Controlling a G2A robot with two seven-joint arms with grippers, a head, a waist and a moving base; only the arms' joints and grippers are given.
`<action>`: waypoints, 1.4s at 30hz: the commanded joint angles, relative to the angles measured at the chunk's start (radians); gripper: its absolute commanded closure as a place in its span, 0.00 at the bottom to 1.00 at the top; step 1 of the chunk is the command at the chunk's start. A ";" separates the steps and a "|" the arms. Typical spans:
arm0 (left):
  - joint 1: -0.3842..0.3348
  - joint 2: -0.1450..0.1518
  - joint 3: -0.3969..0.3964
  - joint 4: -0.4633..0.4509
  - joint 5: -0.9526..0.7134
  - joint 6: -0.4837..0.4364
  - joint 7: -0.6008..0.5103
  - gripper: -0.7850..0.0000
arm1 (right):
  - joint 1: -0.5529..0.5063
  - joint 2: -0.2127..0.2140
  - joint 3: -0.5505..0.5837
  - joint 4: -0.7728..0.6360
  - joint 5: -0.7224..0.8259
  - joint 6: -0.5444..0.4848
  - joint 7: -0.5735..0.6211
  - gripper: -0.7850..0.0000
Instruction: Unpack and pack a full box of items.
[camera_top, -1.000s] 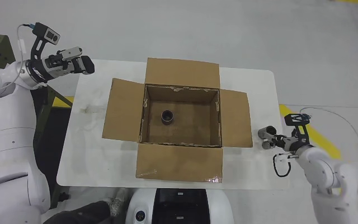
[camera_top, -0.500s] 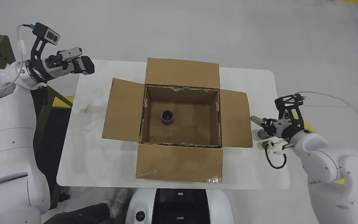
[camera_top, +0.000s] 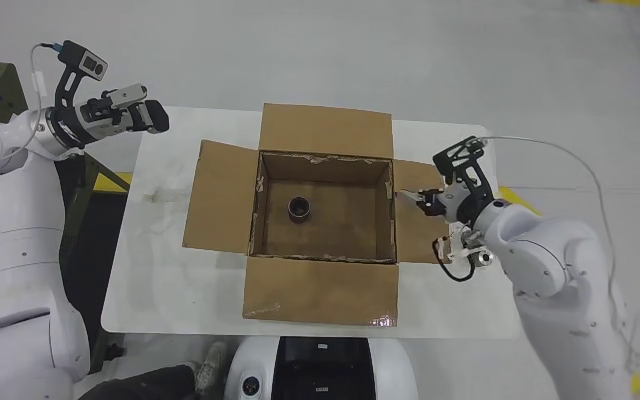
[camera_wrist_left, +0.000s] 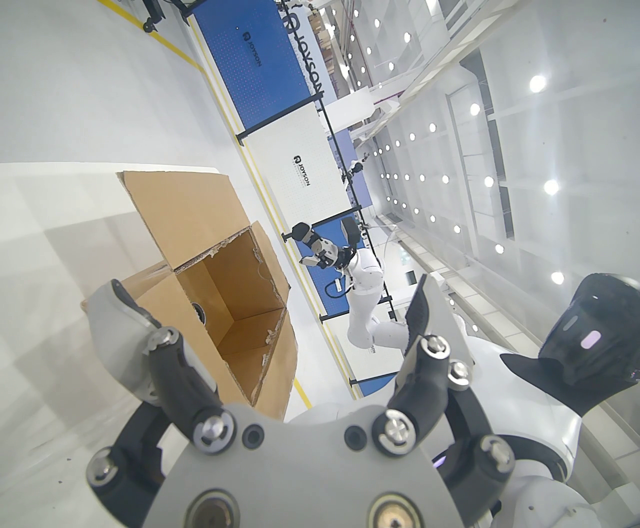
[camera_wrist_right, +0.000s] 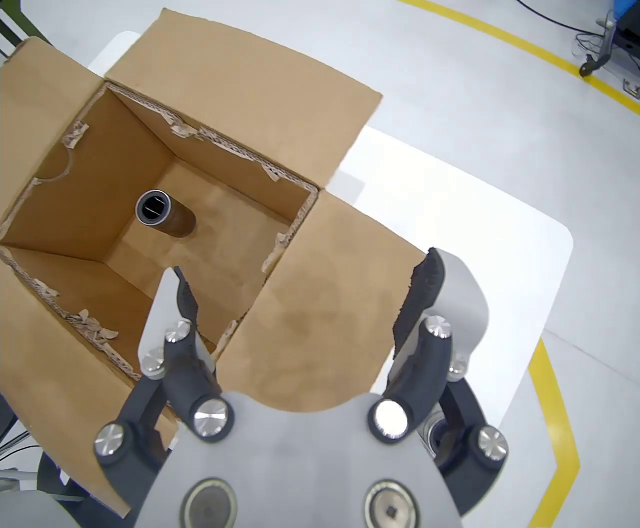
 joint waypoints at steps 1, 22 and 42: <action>0.000 0.000 0.000 0.000 0.000 0.000 0.000 0.00 | 0.029 -0.003 -0.029 0.011 0.008 0.000 -0.003 0.00; 0.000 0.000 0.000 0.000 0.000 0.000 0.000 0.00 | 0.267 -0.065 -0.348 0.234 0.096 0.046 -0.102 0.00; 0.000 0.000 0.000 0.000 0.000 0.000 0.000 0.00 | 0.360 -0.126 -0.576 0.414 0.147 -0.017 -0.107 0.00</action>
